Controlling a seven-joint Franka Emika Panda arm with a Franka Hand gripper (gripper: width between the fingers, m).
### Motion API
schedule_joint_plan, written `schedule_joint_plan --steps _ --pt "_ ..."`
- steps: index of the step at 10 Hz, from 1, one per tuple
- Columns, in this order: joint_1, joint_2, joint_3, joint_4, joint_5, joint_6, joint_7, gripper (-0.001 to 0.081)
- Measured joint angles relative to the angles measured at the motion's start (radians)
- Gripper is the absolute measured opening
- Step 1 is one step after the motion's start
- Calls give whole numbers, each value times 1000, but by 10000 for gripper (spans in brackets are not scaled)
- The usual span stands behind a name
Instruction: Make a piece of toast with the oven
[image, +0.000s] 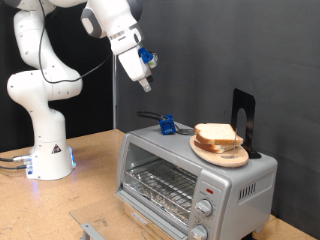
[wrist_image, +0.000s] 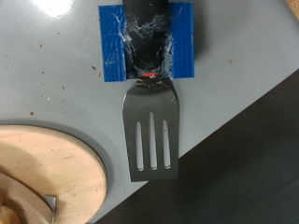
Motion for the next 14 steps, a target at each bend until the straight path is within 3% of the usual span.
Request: schedule_joint_plan --steps 8,14 --pt "0 103 134 -67 4 235 46 810" --pt "-4 216 180 -77 4 368 56 810"
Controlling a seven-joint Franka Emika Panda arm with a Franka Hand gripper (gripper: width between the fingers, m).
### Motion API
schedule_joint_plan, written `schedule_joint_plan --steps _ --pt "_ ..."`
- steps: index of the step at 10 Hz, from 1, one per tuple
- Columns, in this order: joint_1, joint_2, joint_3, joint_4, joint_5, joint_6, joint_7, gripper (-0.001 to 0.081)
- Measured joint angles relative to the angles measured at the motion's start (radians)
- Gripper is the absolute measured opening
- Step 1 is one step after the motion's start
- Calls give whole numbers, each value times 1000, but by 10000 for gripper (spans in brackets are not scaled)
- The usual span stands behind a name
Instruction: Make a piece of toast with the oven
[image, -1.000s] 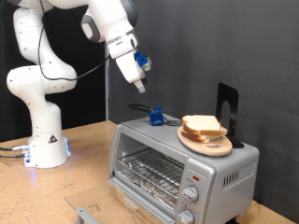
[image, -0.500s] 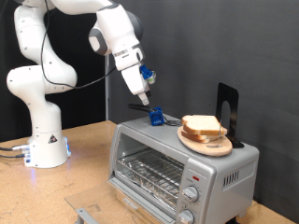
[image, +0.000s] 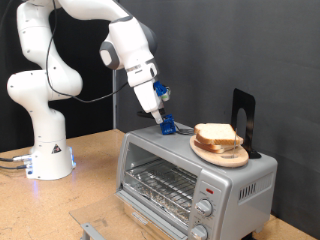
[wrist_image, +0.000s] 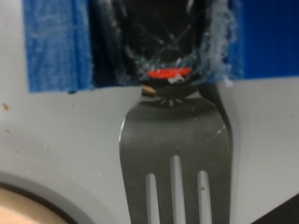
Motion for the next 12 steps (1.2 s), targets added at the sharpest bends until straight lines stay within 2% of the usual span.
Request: schedule_joint_plan --steps 6,12 --pt "32 44 7 8 40 30 -9 810" --pt "34 79 29 9 42 60 0 810"
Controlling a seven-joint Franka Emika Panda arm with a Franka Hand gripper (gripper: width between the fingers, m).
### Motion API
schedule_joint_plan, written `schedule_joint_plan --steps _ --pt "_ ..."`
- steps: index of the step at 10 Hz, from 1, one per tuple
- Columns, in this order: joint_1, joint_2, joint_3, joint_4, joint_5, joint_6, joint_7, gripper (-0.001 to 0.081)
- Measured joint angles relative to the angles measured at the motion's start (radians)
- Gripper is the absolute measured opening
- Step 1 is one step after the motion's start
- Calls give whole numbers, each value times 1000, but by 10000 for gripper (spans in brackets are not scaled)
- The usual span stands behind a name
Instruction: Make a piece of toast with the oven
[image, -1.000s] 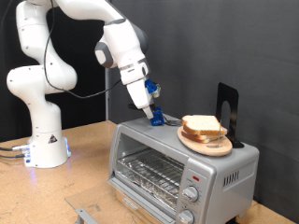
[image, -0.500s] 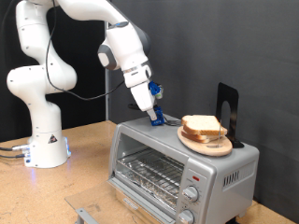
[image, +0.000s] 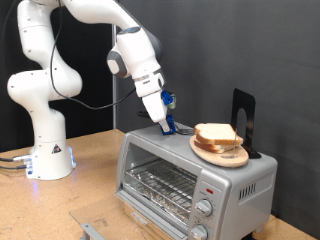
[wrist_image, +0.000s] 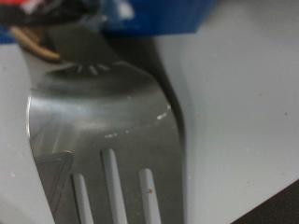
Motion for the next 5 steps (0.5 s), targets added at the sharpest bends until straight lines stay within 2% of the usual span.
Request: schedule_joint_plan --steps 1,3,4,5 --pt "0 7 1 3 3 7 0 810" --pt "0 13 1 9 12 8 0 552" --pt "0 15 2 10 14 8 0 552" --pt "0 16 3 10 15 8 0 396"
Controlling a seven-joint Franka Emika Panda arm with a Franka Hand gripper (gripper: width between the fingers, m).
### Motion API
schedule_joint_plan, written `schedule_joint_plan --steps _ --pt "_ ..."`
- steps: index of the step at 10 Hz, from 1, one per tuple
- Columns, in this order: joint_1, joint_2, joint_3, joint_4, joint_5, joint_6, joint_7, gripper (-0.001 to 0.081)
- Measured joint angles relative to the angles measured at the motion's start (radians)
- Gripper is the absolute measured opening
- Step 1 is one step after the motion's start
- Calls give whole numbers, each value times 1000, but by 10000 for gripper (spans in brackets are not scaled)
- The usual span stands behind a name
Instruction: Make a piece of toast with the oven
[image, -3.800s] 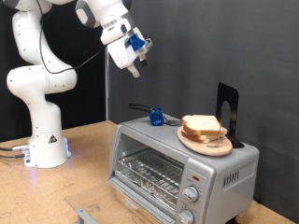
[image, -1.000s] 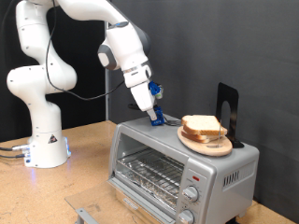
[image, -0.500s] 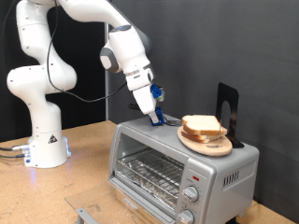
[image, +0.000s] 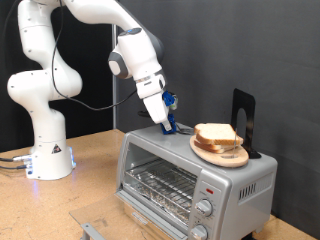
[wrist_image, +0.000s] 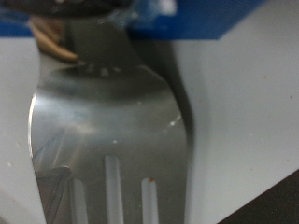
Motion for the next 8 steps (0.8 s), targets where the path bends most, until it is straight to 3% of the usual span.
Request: schedule_joint_plan --steps 4,7,8 --pt "13 -10 -9 4 88 -7 -21 398" --pt "32 -105 -58 7 146 -121 -55 400" --pt "30 -100 -54 4 145 -115 -55 400"
